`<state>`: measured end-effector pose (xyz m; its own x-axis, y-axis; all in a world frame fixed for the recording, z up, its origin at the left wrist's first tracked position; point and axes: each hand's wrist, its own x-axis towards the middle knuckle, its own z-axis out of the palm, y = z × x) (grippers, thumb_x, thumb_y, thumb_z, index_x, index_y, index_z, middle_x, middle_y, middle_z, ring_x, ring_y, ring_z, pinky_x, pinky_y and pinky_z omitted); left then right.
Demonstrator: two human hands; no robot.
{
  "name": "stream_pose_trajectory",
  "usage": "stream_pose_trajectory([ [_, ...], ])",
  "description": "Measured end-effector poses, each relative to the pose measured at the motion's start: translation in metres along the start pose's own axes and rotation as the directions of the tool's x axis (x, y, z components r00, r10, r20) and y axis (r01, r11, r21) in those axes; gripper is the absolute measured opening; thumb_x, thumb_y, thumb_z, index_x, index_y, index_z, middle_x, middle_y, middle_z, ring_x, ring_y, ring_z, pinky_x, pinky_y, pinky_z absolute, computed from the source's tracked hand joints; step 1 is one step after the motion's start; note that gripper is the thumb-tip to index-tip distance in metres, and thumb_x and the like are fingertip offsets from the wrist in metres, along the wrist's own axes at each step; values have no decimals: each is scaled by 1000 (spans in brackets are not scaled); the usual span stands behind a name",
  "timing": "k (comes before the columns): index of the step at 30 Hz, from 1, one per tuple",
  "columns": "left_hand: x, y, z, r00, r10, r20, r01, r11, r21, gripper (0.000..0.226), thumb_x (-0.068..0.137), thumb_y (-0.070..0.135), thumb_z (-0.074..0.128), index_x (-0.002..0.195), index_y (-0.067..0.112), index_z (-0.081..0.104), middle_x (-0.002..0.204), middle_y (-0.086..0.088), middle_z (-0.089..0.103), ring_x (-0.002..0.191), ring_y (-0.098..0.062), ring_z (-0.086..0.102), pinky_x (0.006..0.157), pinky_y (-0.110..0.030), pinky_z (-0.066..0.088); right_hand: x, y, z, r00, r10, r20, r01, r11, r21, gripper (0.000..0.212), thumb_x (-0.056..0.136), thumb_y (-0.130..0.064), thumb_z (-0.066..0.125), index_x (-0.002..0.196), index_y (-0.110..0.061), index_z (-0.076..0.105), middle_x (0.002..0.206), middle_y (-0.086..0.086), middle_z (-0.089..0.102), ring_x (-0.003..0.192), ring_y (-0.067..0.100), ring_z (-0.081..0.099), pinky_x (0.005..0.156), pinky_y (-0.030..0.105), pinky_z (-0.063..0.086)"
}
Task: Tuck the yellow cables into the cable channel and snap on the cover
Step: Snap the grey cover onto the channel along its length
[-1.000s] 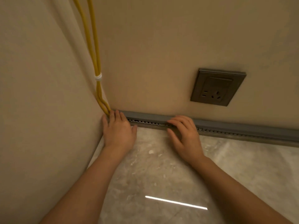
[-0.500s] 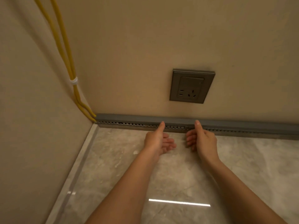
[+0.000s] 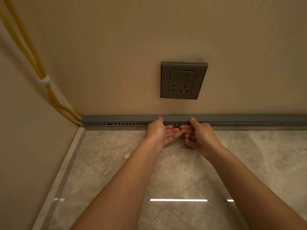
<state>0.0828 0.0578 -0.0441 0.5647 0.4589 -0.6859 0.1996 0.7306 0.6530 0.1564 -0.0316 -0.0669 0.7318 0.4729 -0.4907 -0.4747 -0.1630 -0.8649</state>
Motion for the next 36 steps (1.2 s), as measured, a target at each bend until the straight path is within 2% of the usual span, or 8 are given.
stream_pose_trajectory([
  [8, 7, 5, 7, 1000, -13, -23, 13, 1000, -20, 51, 103, 31, 21, 75, -4, 46, 91, -22, 57, 58, -24, 56, 36, -20, 48, 1, -24, 1, 972, 217, 90, -228, 964, 138, 38, 100, -20, 37, 73, -1, 55, 67, 7, 53, 56, 11, 42, 54, 24, 41],
  [12, 9, 3, 8, 999, 23, -39, -25, 998, -64, 46, 103, 30, 23, 88, -7, 47, 84, -20, 58, 56, -23, 56, 36, -19, 47, 3, -25, 2, 974, 209, 86, -222, 955, 198, 33, 100, -16, 36, 76, -1, 53, 66, 7, 51, 54, 9, 38, 51, 21, 42],
  [15, 11, 1, 8, 997, 54, -57, -58, 996, -71, 46, 103, 29, 25, 76, -3, 46, 70, -18, 56, 45, -21, 59, 36, -19, 49, 4, -22, 2, 977, 197, 77, -210, 949, 235, 28, 100, -15, 38, 79, -1, 52, 62, 7, 51, 49, 7, 36, 40, 16, 43],
  [21, 9, 3, 8, 995, 70, -73, -74, 996, -55, 46, 103, 27, 26, 77, -5, 46, 69, -20, 56, 41, -22, 60, 36, -19, 49, 8, -4, 0, 996, 72, 51, -78, 988, 137, 39, 98, -26, 43, 71, -3, 59, 54, 3, 49, 34, 5, 38, 39, 18, 39],
  [24, 5, 4, 11, 995, 63, -72, -67, 996, -54, 41, 103, 25, 25, 91, -8, 45, 73, -21, 56, 57, -25, 58, 36, -20, 49, 7, 0, -19, 988, 113, 104, -120, 991, 64, 43, 93, -40, 49, 71, -6, 63, 53, 1, 48, 44, 9, 42, 42, 18, 42],
  [28, 5, 2, 13, 986, 93, -139, -97, 995, -18, 38, 102, 24, 28, 94, -8, 47, 76, -21, 60, 59, -26, 61, 36, -20, 50, 9, -5, -52, 968, 199, 152, -222, 963, 155, 48, 89, -48, 50, 79, -3, 62, 60, 4, 53, 53, 12, 52, 44, 19, 50],
  [33, 3, -1, 15, 980, 105, -167, -109, 994, -18, 39, 102, 26, 30, 94, -8, 48, 73, -20, 61, 60, -25, 62, 36, -20, 50, 10, -28, -71, 936, 265, 233, -320, 915, 245, 29, 93, -26, 52, 84, 1, 56, 71, 12, 63, 66, 17, 60, 51, 31, 58],
  [36, 3, -3, 16, 981, 116, -156, -121, 992, -22, 40, 102, 28, 29, 97, -8, 48, 83, -22, 60, 72, -28, 62, 41, -22, 53, 11, -44, -68, 919, 314, 239, -368, 900, 232, 19, 97, -13, 45, 85, 0, 52, 62, 19, 66, 70, 23, 63, 51, 35, 58],
])
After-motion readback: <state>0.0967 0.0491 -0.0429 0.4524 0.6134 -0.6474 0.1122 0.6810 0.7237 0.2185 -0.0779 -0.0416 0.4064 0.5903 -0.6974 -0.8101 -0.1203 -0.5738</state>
